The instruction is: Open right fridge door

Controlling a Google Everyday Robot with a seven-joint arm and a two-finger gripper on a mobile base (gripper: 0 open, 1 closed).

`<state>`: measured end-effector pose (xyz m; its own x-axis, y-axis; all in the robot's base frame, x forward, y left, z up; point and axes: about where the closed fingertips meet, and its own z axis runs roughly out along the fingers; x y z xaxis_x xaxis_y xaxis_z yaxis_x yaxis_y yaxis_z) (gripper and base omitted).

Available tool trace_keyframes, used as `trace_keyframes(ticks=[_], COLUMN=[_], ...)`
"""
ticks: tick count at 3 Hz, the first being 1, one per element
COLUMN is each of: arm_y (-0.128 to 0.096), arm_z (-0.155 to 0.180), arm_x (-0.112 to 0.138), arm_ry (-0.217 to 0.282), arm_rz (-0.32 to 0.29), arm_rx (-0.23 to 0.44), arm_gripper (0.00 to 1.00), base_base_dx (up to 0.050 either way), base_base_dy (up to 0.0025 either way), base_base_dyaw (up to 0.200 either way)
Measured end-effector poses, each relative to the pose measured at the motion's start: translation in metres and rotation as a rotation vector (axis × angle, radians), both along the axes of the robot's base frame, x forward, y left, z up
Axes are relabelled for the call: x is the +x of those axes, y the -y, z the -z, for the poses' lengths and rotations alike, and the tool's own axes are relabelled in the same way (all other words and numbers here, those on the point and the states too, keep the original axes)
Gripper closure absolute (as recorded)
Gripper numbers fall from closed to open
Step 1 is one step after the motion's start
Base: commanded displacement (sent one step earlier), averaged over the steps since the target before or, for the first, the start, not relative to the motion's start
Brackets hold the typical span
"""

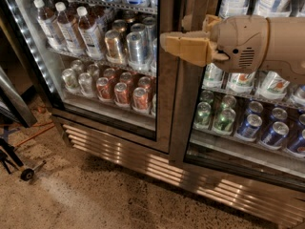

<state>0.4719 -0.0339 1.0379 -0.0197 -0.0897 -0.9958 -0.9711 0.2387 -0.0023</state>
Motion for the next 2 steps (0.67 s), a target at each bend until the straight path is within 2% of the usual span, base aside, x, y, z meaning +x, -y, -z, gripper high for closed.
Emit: trace_keyframes(ticks=[2], arm_y=[0.0], arm_z=[0.0], arm_x=[0.0], arm_ry=[0.0], arm_rz=[0.0], arm_rx=[0.0], arm_gripper=[1.0], base_base_dx=[-0.05], base_base_dy=[-0.00004], base_base_dyaw=[0.0])
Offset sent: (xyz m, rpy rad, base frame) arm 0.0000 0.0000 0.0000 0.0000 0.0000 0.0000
